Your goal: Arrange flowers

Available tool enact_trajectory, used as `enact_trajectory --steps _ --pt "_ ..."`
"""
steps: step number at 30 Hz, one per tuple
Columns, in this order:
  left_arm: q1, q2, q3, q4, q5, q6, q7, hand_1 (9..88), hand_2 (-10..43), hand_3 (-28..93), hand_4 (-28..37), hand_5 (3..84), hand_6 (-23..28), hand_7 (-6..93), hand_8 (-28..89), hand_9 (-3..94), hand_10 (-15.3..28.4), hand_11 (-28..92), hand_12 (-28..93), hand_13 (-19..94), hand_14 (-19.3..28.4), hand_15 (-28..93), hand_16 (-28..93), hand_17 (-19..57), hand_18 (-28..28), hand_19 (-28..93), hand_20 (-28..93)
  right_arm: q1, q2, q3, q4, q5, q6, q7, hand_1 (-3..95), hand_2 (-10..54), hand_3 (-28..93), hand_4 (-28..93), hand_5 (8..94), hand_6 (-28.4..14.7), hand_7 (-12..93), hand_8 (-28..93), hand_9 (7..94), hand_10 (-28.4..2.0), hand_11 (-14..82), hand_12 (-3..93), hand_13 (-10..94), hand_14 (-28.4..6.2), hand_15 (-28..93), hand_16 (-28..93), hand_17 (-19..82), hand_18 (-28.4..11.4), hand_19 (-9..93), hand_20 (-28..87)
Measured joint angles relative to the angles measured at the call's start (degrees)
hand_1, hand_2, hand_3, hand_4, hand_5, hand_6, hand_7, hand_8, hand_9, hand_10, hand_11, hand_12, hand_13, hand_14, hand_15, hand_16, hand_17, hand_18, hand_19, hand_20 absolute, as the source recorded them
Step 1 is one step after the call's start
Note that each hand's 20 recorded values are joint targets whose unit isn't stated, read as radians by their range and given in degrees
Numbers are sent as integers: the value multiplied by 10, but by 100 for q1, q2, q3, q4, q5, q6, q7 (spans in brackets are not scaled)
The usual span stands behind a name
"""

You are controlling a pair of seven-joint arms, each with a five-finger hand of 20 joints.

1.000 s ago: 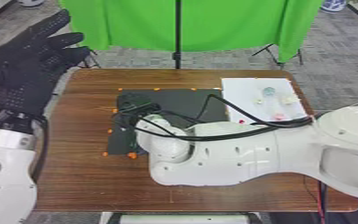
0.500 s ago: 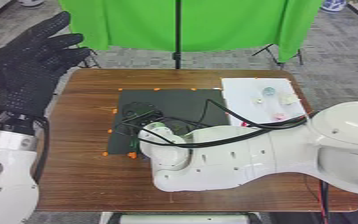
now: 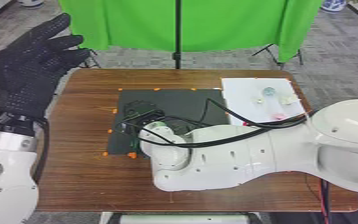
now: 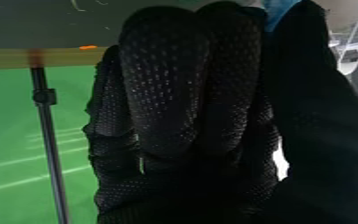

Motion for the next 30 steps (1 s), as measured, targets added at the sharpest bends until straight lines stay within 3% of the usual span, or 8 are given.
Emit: enact_trajectory --steps 5,9,14,16,20,24,30 --pt "53 0 -45 3 -8 -30 32 225 82 789 -259 386 114 143 -93 354 246 320 122 284 284 596 -127 -59 272 608 293 0 -3 0 23 5 0 78 542 -95 432 -283 783 54 169 -37 937 -58 401 150 917 -35 510 222 372 -184 902 87" --pt "143 0 -92 3 -17 -36 62 228 83 791 -263 392 119 151 -99 363 259 325 122 294 284 594 -140 -58 277 563 378 0 -3 0 31 15 1 98 573 -77 347 -283 788 63 184 -44 937 -51 417 146 928 -27 506 224 379 -182 905 81" --pt "141 -56 -92 3 2 -60 10 231 83 791 -263 396 124 153 -98 367 267 324 122 302 284 587 -146 -63 281 542 401 -12 4 23 26 15 31 85 552 -73 367 -283 785 67 193 -48 937 -46 423 144 932 -25 499 232 380 -182 908 77" --pt "149 -103 -113 0 11 -68 -35 230 82 793 -262 397 124 153 -97 368 270 321 122 298 284 580 -150 -67 283 531 409 -21 20 44 7 15 68 59 512 -76 432 -283 781 68 200 -49 937 -45 422 145 932 -24 497 238 379 -182 909 75" --pt "249 -203 -295 -17 35 -84 -152 231 82 794 -261 400 128 156 -96 374 281 306 136 293 284 561 -140 -69 283 480 490 -29 117 91 -135 16 198 -92 478 -51 462 -283 767 75 213 -55 937 -39 411 151 925 -21 500 244 374 -181 905 77" --pt "500 -339 -564 -88 73 -79 -249 230 82 795 -261 402 129 154 -93 378 283 279 142 266 284 529 -133 -74 284 462 509 -29 320 141 -440 -3 308 -413 460 -21 465 -283 726 73 230 -80 937 -38 368 163 904 -20 501 241 361 -180 893 78" --pt "957 -588 -791 -220 104 -62 -276 219 86 788 -264 392 125 120 -74 350 264 255 151 263 284 549 -97 -54 271 520 454 -136 811 553 -989 -240 161 -618 410 -17 569 -257 614 39 208 -158 850 -84 283 164 822 -53 506 199 313 -188 849 88"
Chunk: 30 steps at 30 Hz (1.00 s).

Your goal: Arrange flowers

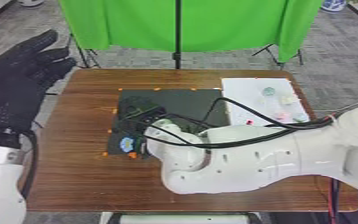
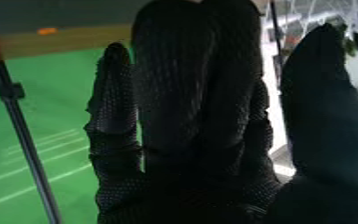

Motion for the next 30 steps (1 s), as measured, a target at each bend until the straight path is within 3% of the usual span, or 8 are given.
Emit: enact_trajectory --steps 3,6,11,16,24,30 --pt "211 -142 -75 -41 0 36 13 215 87 786 -266 381 115 123 -77 346 247 264 149 267 284 576 -97 -49 268 539 431 -357 409 693 -291 -237 -524 -66 387 -28 627 -259 588 26 187 -152 813 -96 268 151 797 -65 513 176 301 -196 840 94" --pt "401 -207 -123 -75 -25 126 85 213 87 784 -269 373 107 128 -83 343 231 281 140 273 284 603 -108 -45 264 556 410 -840 845 1479 -549 -352 -1064 -132 373 -42 666 -267 582 19 175 -145 797 -98 262 147 791 -71 519 166 299 -199 838 99" --pt "710 -210 -206 -132 -111 269 257 207 86 783 -270 368 103 132 -84 341 221 295 134 273 284 614 -118 -41 260 574 383 -1723 1698 2620 -927 -548 -1148 -145 353 -52 705 -274 567 6 156 -133 779 -124 249 142 776 -86 531 158 298 -210 837 105" --pt "1043 -210 -287 -179 -209 356 538 200 85 782 -276 361 94 131 -86 338 218 298 131 267 284 616 -120 -44 260 580 372 -2758 2528 3894 -1065 -627 -1221 -68 343 -57 715 -276 534 -12 140 -126 764 -145 238 140 776 -92 536 152 316 -222 842 103" --pt "1082 -245 -246 -178 -219 363 534 194 85 782 -282 352 88 132 -88 334 214 300 128 262 284 611 -121 -47 260 582 356 -3878 3386 4993 -1023 -608 -1331 516 336 -56 717 -269 502 -27 129 -118 762 -156 235 138 787 -93 541 143 384 -229 867 76" --pt "1059 -250 -127 -173 -212 362 531 198 86 782 -282 353 89 134 -88 334 214 303 128 263 284 613 -120 -48 259 586 347 -4266 3583 5110 -817 -866 -1312 1067 341 -58 706 -255 514 -36 117 -111 796 -154 235 141 831 -83 531 148 451 -218 925 -42"
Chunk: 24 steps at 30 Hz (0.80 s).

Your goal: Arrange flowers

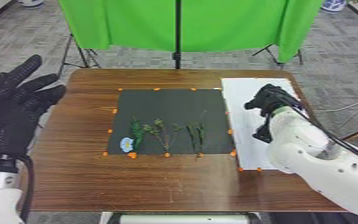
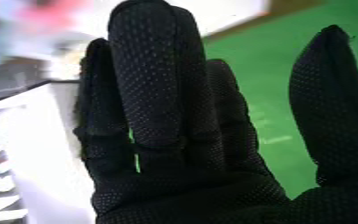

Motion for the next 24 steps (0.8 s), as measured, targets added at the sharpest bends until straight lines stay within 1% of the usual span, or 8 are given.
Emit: enact_trajectory --steps 3,6,12,18,21,23,24 --pt "-23 -1 52 3 0 0 -3 201 85 785 -280 353 89 135 -88 334 213 305 127 263 284 614 -121 -47 259 589 343 -111 66 0 103 -87 -7 180 344 -60 703 -253 515 -36 116 -109 807 -152 237 144 843 -78 532 154 467 -214 930 -56" --pt "-65 -2 105 7 2 0 -19 203 85 785 -278 354 89 137 -89 334 213 308 127 264 284 615 -121 -47 259 591 340 -225 113 61 201 -121 -26 244 349 -62 701 -250 515 -35 113 -109 837 -148 256 150 869 -64 548 168 497 -210 932 -17" --pt "-148 -14 125 14 26 -3 -89 204 84 786 -274 356 91 138 -89 335 214 310 125 265 284 616 -122 -47 259 596 332 -461 228 264 248 -165 -140 350 364 -71 697 -247 510 -32 111 -109 849 -147 256 151 878 -60 546 172 506 -208 932 -16" --pt "-190 -19 173 27 31 -6 -105 205 83 787 -272 357 91 140 -89 335 214 312 124 265 284 616 -123 -48 259 600 325 -352 279 67 480 -99 -292 377 379 -81 706 -248 531 -9 122 -116 846 -145 249 150 878 -59 544 175 504 -205 932 -19" --pt "-195 -20 181 30 31 -6 -105 207 84 786 -272 358 92 140 -89 335 214 312 124 266 284 618 -123 -48 259 602 322 -118 281 -269 667 -56 -306 361 398 -87 706 -253 548 3 130 -120 843 -132 238 146 885 -53 544 177 512 -198 932 -15" --pt "-205 -23 193 33 31 -6 -105 207 84 785 -271 359 92 140 -90 335 214 312 123 266 284 618 -123 -48 259 603 320 20 278 -445 748 -48 -306 354 415 -93 713 -263 584 6 133 -124 849 -113 234 147 886 -52 540 181 515 -194 932 -22" --pt "-211 -26 197 34 31 -6 -105 207 84 785 -271 359 92 140 -89 335 214 313 123 266 284 618 -123 -48 259 603 320 74 272 -503 776 -48 -306 353 421 -94 716 -266 600 6 132 -125 851 -110 233 147 886 -51 539 182 517 -192 932 -27"
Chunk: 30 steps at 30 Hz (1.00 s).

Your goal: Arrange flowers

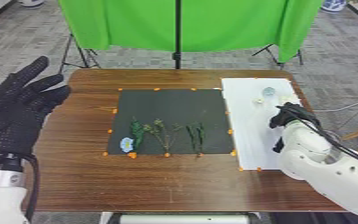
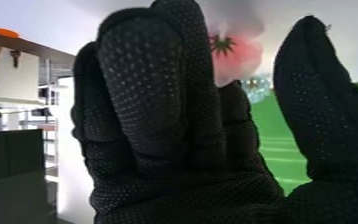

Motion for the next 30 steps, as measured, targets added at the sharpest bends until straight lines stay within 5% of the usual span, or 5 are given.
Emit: enact_trajectory --steps 9,14,22,30 --pt "-48 -59 16 4 22 -4 -75 208 83 785 -271 361 94 143 -90 336 213 316 123 266 284 620 -124 -47 258 608 313 332 -64 -503 181 -388 263 35 567 -95 671 -282 838 10 166 34 930 -76 100 246 928 -33 437 202 555 -153 932 -165" --pt "-49 -83 11 4 43 -8 -109 207 83 785 -271 363 95 144 -91 335 212 320 122 266 284 621 -125 -47 259 610 308 336 -53 -732 184 -851 834 38 578 -95 674 -283 845 8 171 45 936 -71 105 263 936 -30 428 213 552 -151 932 -151" --pt "-100 -90 -2 -1 95 -33 -178 206 82 786 -272 363 94 146 -91 336 212 323 121 267 284 622 -126 -47 258 614 302 423 -46 -894 37 -1065 993 -21 577 -95 685 -283 853 7 171 53 937 -69 130 261 937 -29 436 223 540 -155 932 -108" --pt "-152 -90 -42 -5 109 -33 -202 205 81 787 -272 363 92 152 -94 337 208 331 120 271 284 630 -127 -46 260 619 297 1444 -392 -1973 -121 -1180 1421 -596 569 -95 700 -283 858 6 168 57 937 -70 139 263 937 -31 437 228 520 -160 932 -58"
